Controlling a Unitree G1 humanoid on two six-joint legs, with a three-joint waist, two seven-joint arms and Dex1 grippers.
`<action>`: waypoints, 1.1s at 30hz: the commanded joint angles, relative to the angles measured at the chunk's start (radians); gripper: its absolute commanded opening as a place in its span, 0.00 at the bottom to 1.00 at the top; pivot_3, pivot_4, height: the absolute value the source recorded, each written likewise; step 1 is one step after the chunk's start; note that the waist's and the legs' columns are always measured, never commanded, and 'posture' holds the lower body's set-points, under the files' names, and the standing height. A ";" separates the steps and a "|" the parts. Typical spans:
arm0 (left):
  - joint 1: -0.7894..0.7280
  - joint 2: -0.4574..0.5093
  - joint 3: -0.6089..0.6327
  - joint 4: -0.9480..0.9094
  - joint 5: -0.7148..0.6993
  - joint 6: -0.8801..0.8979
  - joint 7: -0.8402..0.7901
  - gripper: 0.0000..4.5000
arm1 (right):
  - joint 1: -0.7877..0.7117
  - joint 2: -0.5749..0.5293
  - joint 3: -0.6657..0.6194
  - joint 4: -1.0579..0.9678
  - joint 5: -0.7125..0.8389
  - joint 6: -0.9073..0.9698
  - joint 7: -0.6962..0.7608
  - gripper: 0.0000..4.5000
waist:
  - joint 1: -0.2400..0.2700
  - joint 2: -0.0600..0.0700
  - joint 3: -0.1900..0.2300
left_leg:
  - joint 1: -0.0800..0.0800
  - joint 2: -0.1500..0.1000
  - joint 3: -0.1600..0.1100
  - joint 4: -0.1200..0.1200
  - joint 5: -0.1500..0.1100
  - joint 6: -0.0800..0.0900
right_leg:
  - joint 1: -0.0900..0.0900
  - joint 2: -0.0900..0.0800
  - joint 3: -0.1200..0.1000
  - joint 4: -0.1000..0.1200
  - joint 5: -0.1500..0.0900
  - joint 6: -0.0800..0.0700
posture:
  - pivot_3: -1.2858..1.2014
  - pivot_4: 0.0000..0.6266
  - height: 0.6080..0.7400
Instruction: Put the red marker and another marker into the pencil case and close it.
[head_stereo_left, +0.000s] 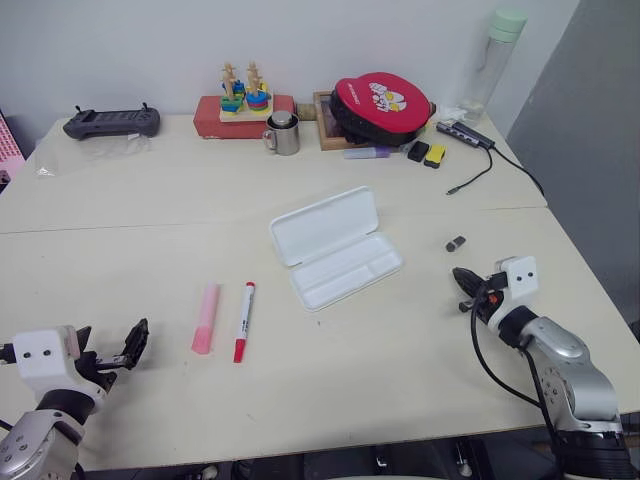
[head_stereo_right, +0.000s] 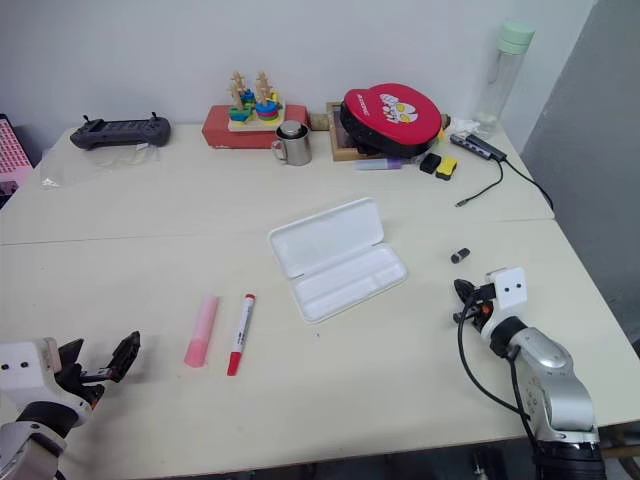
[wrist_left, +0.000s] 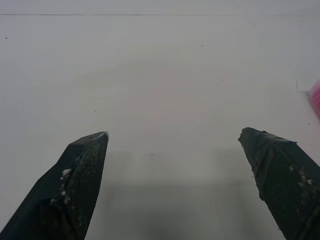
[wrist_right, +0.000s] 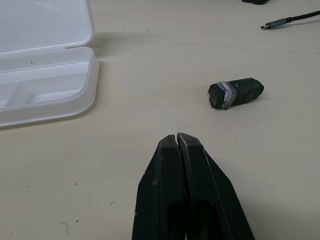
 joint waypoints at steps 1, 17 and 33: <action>0.002 0.009 0.008 -0.010 0.003 -0.023 -0.009 1.00 | 0.005 0.000 -0.010 -0.045 0.001 -0.010 -0.007 0.01 | 0.000 0.000 0.000 | 0.000 0.000 0.000 0.000 0.000 0.000 | 0.000 0.000 0.000 0.000 0.000 0.000 | 0.52 0.24 1.00; -0.008 0.010 0.010 -0.002 0.013 -0.015 -0.008 1.00 | -0.037 -0.003 0.010 -0.064 0.007 0.022 -0.022 0.01 | 0.000 0.000 0.000 | 0.000 0.000 0.000 0.000 0.000 0.000 | 0.000 0.000 0.000 0.000 0.000 0.000 | 0.52 0.24 1.00; -0.001 0.025 0.019 -0.009 0.007 -0.016 -0.036 1.00 | -0.036 -0.052 0.021 0.001 -0.017 -0.016 0.055 0.01 | 0.000 0.000 0.000 | 0.000 0.000 0.000 0.000 0.000 0.000 | 0.000 0.000 0.000 0.000 0.000 0.000 | 0.52 0.24 1.00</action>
